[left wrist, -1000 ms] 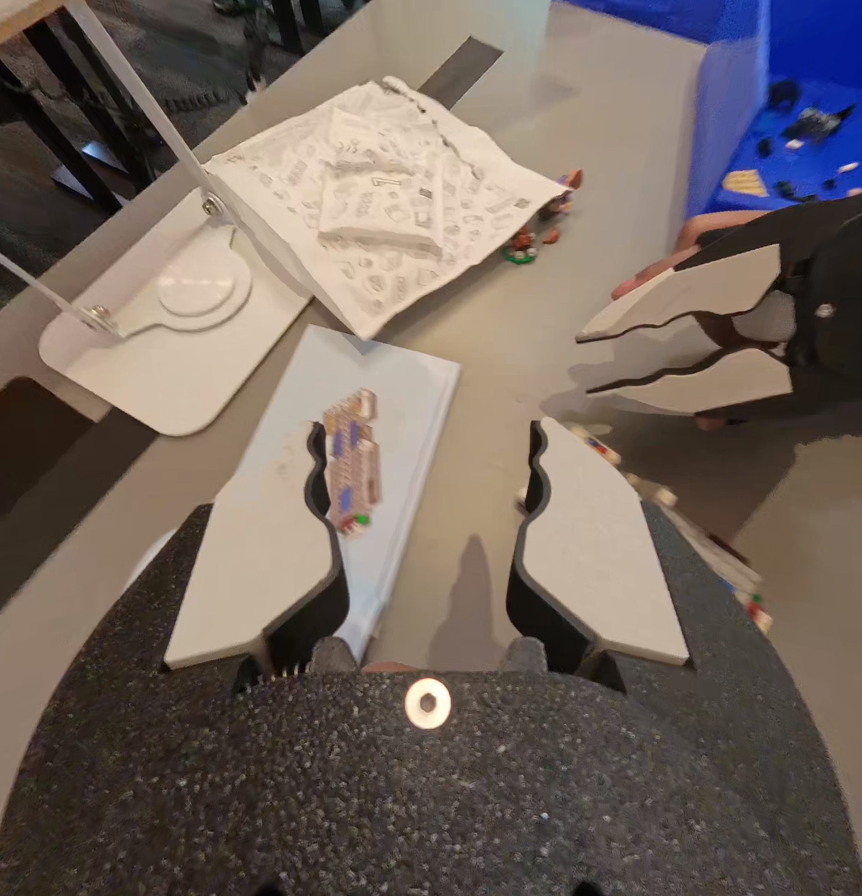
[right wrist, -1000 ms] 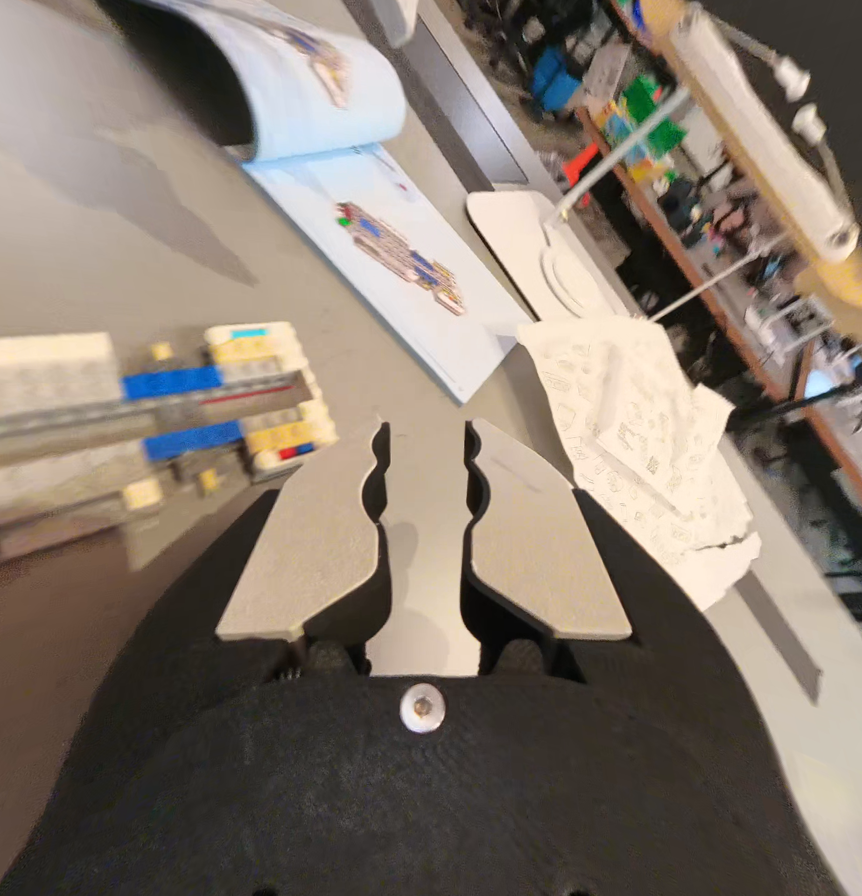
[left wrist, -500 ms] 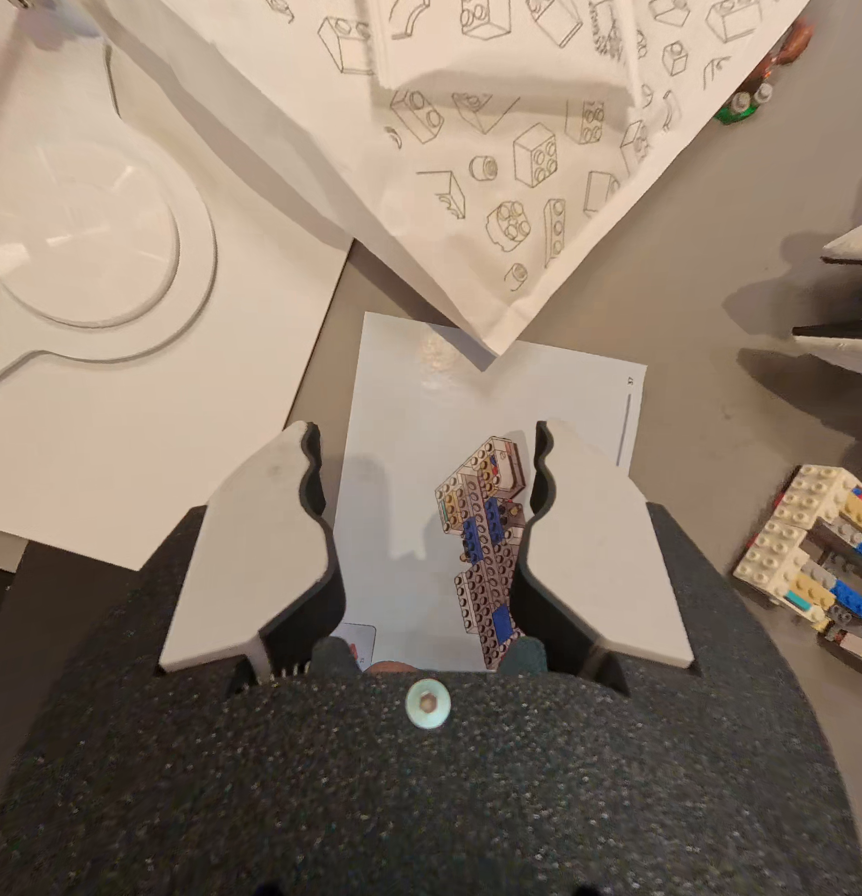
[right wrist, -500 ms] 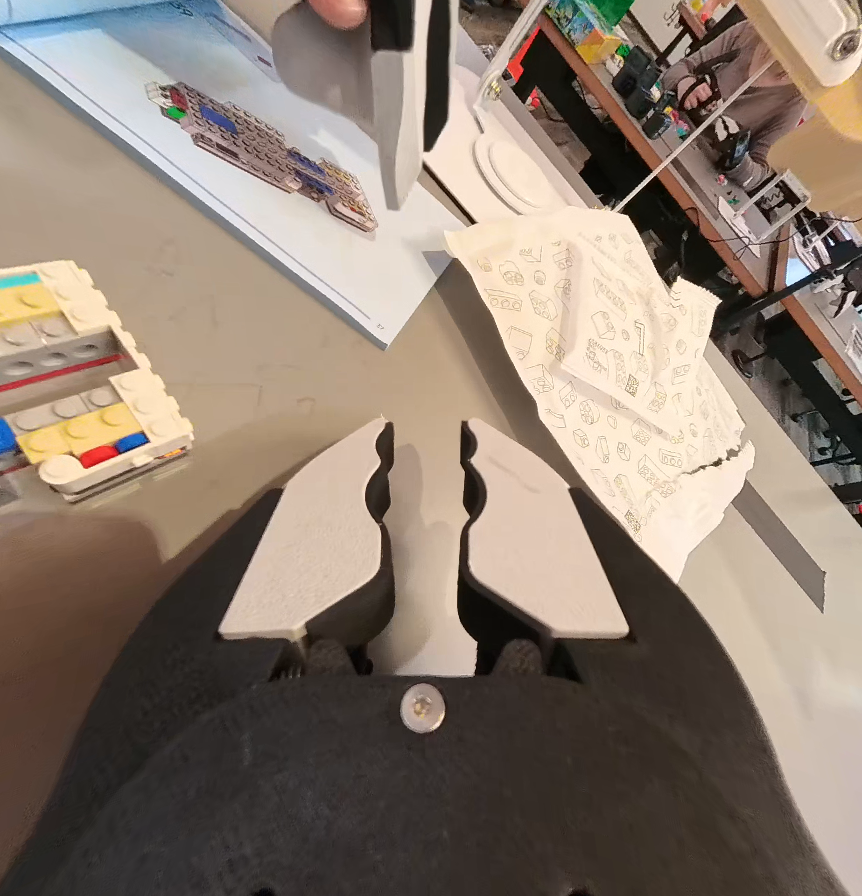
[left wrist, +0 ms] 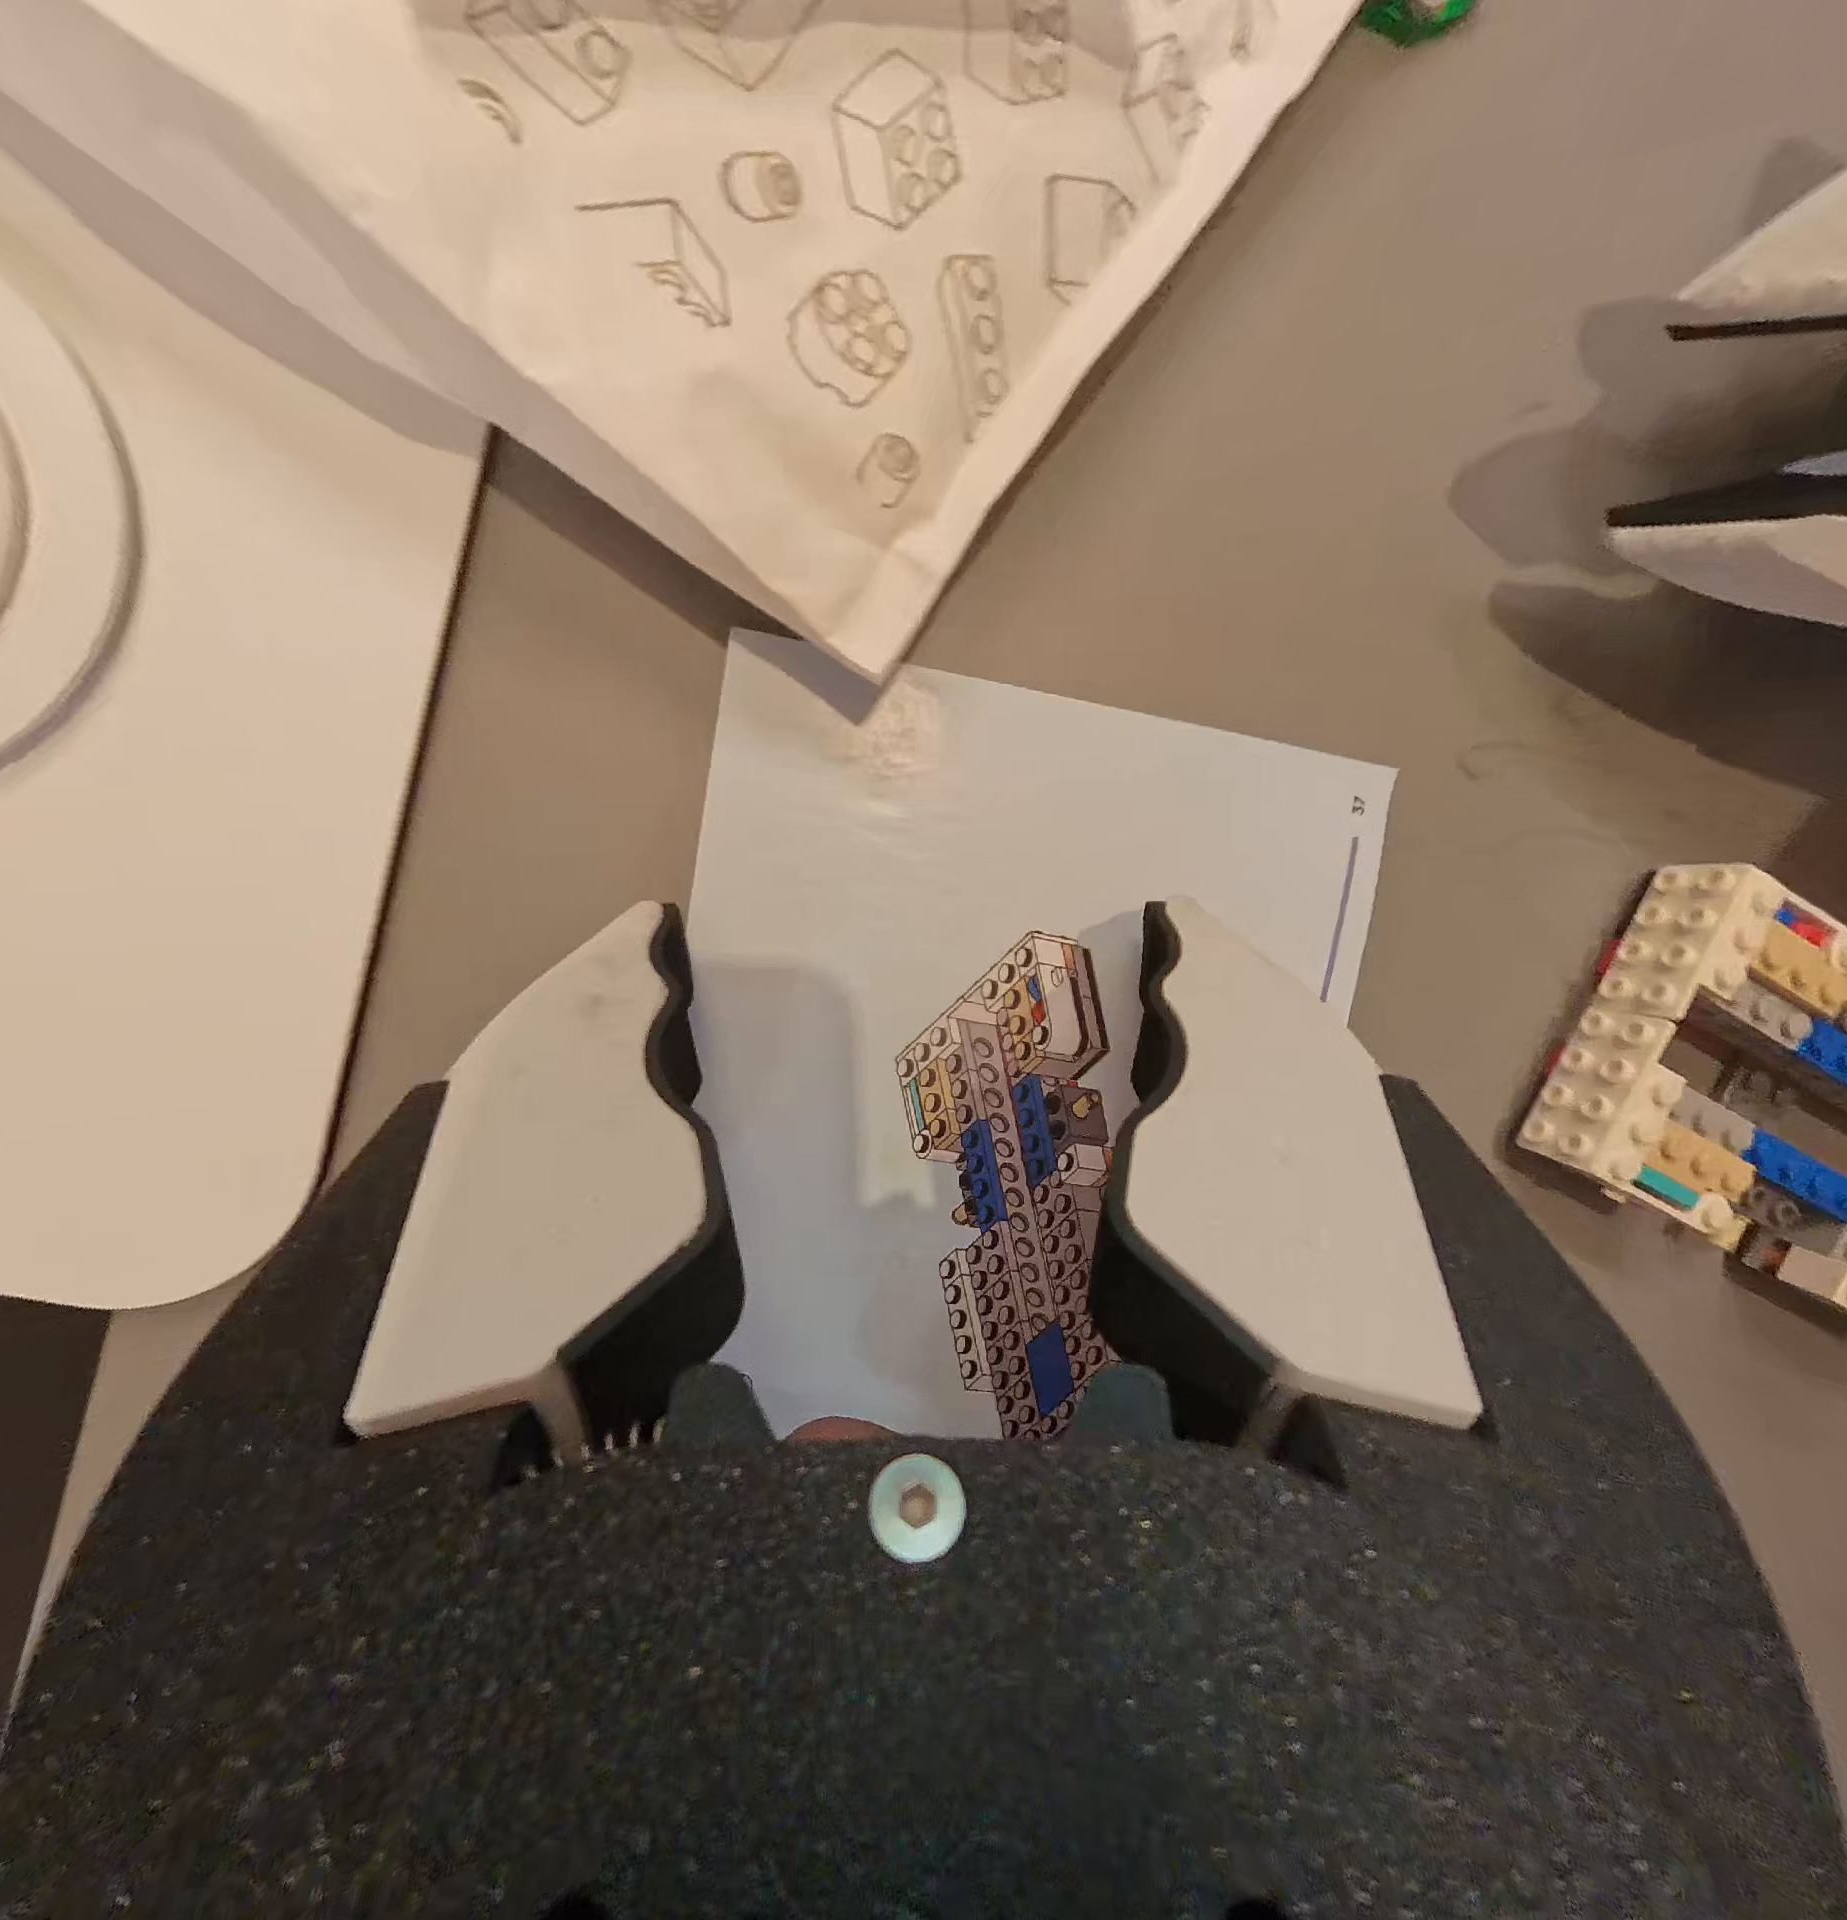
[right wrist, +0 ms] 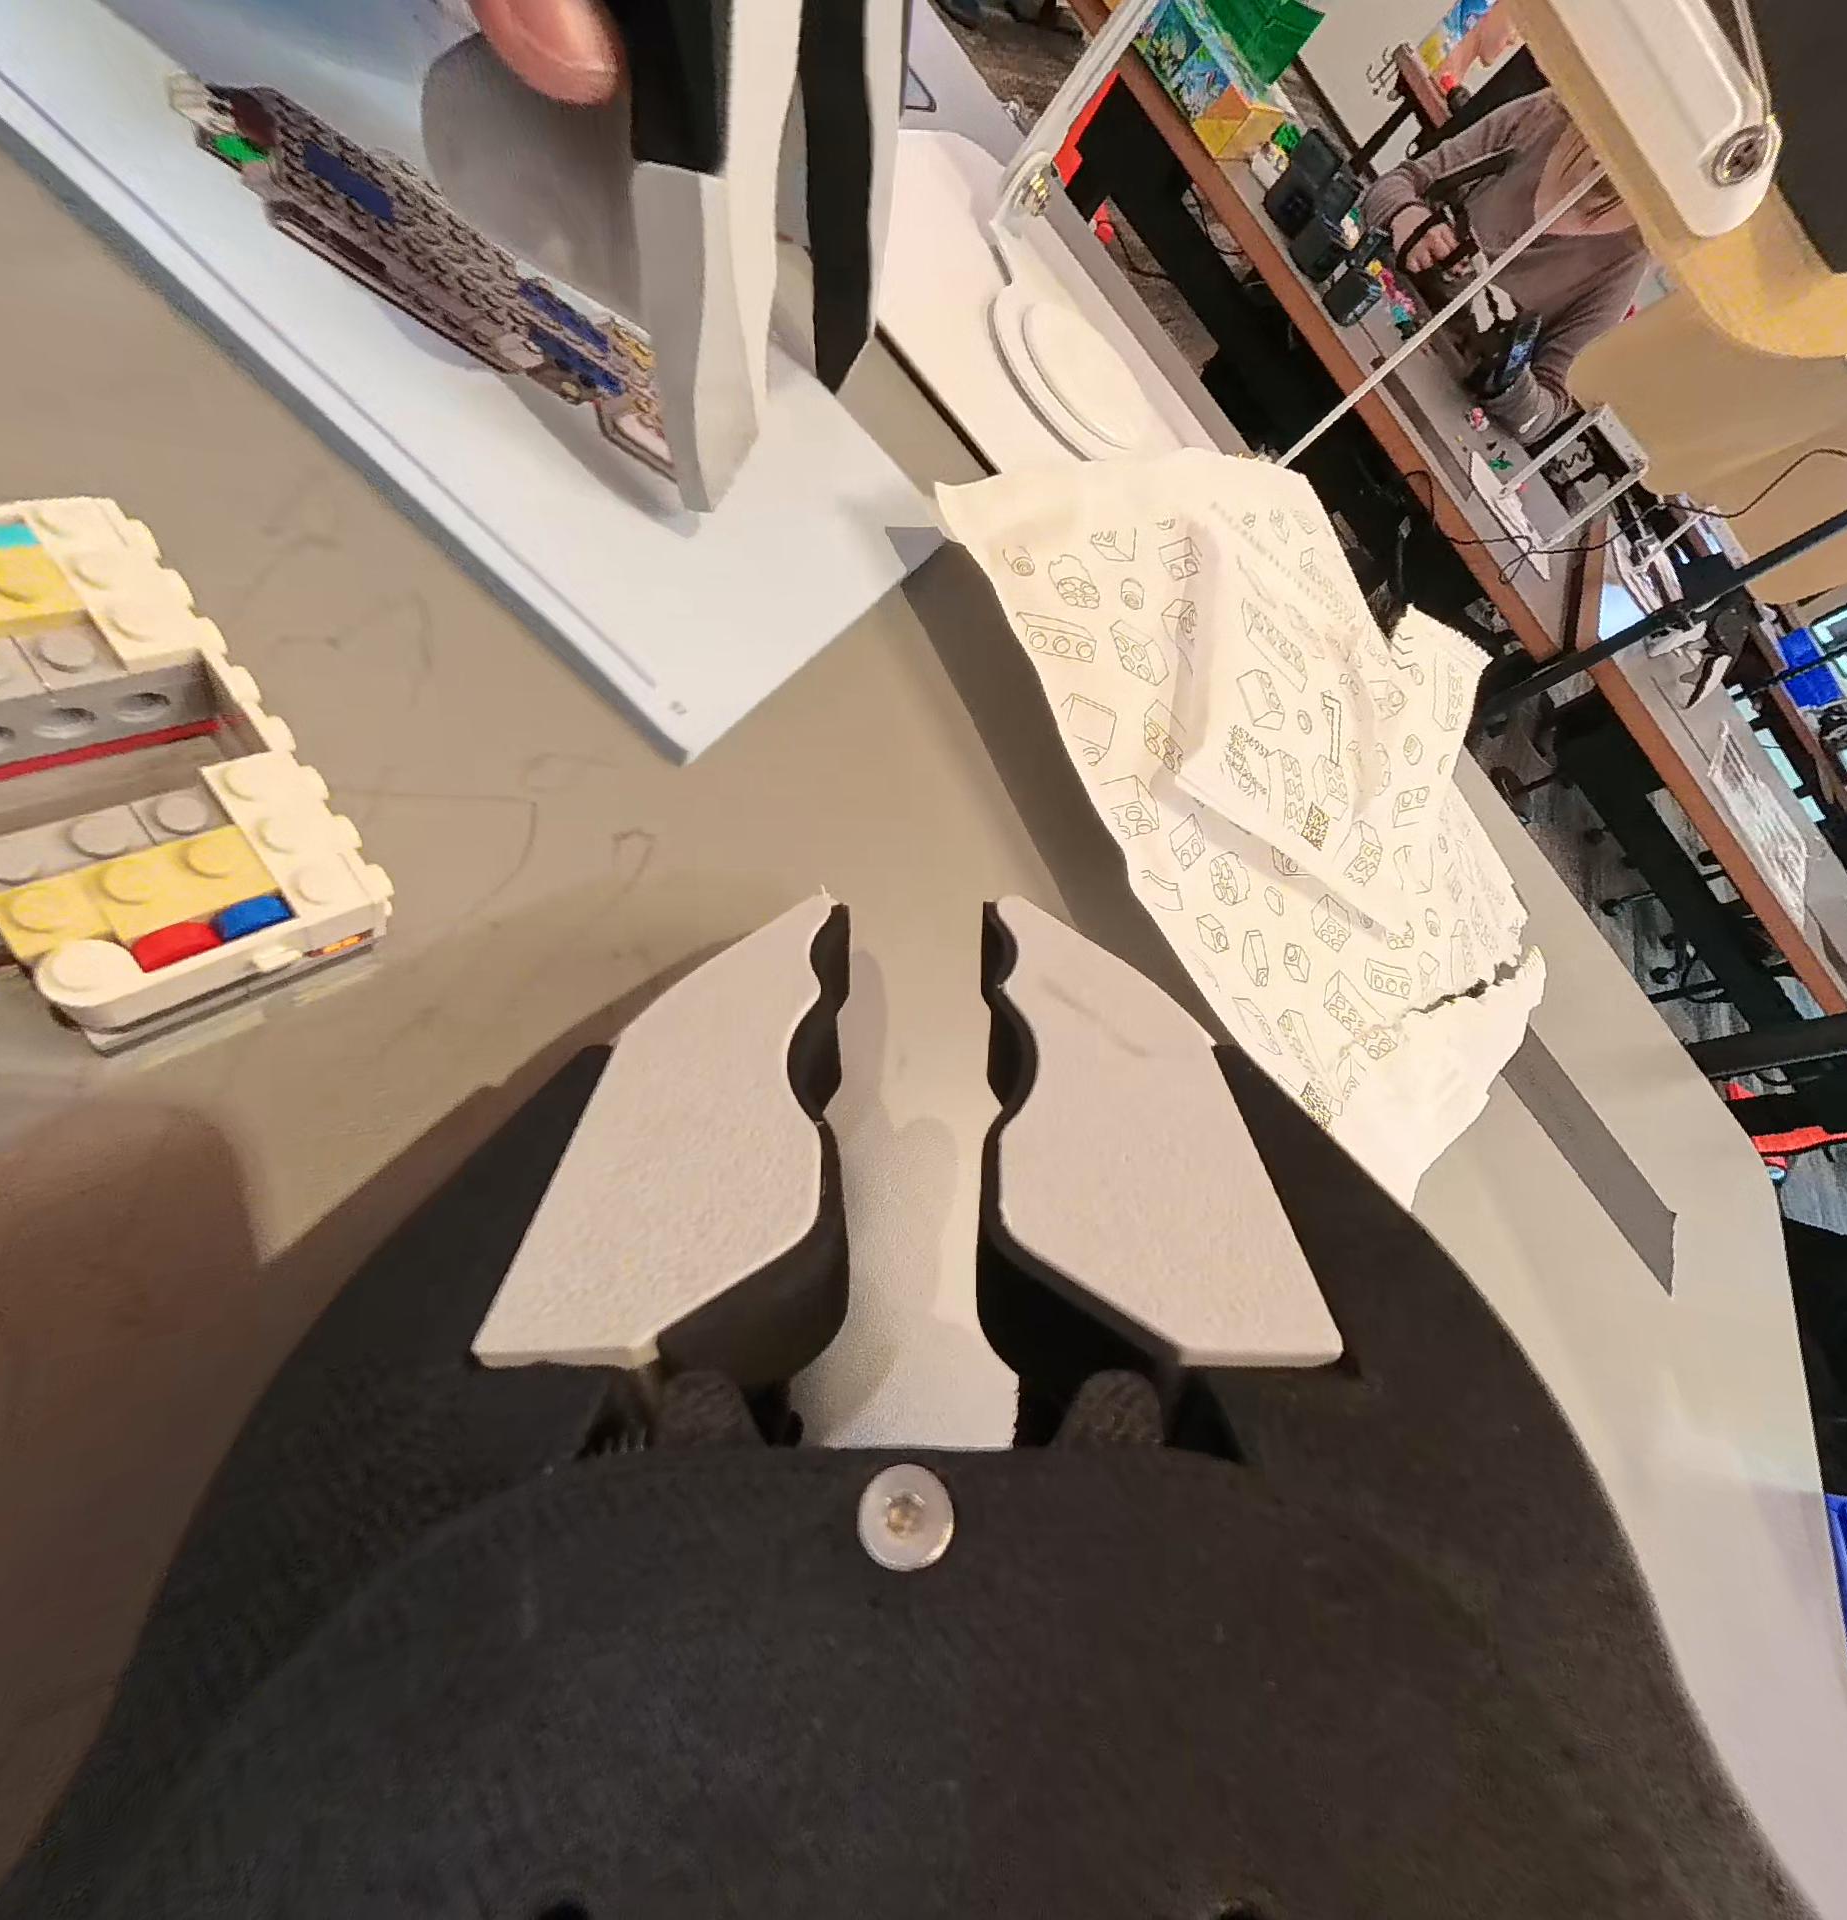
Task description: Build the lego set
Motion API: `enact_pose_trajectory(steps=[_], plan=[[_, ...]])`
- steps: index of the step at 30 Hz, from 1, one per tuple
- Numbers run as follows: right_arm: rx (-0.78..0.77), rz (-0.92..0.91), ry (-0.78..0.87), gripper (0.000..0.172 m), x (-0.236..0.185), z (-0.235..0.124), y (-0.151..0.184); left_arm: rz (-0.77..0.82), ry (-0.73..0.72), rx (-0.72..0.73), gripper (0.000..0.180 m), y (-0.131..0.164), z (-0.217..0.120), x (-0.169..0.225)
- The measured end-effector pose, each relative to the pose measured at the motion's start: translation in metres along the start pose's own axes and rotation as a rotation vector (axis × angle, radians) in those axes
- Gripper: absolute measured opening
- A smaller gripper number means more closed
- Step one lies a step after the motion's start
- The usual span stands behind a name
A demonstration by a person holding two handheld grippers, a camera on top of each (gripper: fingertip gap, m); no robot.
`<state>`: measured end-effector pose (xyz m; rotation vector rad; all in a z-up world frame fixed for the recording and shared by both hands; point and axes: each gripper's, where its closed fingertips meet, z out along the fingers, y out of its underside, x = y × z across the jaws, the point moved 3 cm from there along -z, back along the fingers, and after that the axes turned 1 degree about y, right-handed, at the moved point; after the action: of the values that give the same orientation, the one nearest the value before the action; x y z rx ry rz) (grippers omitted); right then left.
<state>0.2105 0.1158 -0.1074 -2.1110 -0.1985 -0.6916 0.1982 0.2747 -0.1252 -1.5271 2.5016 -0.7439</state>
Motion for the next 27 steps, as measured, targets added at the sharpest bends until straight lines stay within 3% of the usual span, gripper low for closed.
enact_pose_trajectory(steps=[9,27], plan=[[-0.001,-0.024,-0.001,0.023,-0.002,0.001,0.0,0.13,-0.006,-0.039,0.079,0.006,-0.004,0.018],[-0.003,-0.035,-0.002,0.022,-0.003,0.002,0.0,0.157,-0.014,-0.05,0.075,0.004,0.0,0.022]])
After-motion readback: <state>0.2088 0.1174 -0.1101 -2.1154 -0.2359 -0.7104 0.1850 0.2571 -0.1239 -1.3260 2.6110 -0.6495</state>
